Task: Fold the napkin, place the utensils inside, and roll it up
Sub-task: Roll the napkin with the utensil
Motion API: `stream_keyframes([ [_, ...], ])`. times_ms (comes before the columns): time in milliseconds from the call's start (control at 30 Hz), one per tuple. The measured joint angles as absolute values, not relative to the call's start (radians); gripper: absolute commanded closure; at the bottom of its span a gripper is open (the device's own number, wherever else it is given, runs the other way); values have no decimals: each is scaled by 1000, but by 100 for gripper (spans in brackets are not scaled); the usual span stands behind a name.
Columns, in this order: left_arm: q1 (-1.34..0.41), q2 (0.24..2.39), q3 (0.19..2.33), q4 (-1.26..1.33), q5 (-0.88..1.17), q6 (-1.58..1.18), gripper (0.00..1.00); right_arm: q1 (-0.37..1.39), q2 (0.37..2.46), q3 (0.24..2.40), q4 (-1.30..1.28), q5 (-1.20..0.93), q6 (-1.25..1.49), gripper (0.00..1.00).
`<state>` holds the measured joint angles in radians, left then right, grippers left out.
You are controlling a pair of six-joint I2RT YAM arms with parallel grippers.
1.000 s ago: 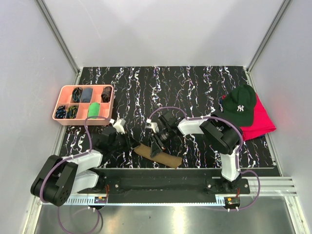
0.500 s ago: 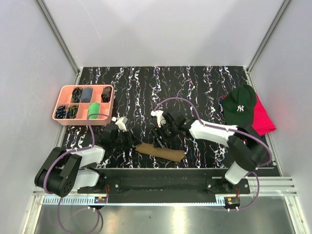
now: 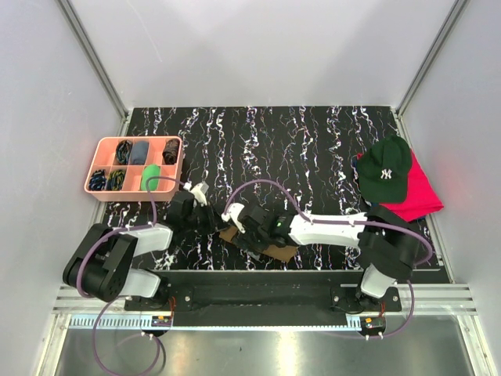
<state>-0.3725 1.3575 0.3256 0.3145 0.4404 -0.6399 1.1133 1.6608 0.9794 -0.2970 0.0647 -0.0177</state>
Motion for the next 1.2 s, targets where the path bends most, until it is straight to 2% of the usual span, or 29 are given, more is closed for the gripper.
stream_keyframes([
  [100,-372,1367,332,315,446,-640,83,1119,1699,989,-317,72,-39,26],
  [167,-372,1370,334,316,449,-639,82,1119,1717,999,-324,72,-49,32],
  [267,-372,1370,334,316,452,-636,78,1119,1749,1023,-337,70,-54,48],
  [400,-371,1369,334,315,453,-631,62,1118,1782,1063,-359,59,-50,57],
  [467,-370,1358,334,311,452,-631,51,1112,1790,1073,-368,39,-45,60],
  [567,-370,1311,334,279,442,-625,42,1087,1795,1079,-368,-10,-39,62],
  [667,-370,1243,334,229,413,-618,38,1048,1798,1081,-365,-90,-33,63],
  [833,-370,1151,318,173,357,-608,38,981,1808,1083,-352,-246,-27,64],
  [967,-367,1083,265,168,336,-609,44,922,1824,1073,-326,-402,-18,65],
  [1200,-367,1026,218,187,339,-609,49,831,1871,1056,-286,-646,15,65],
])
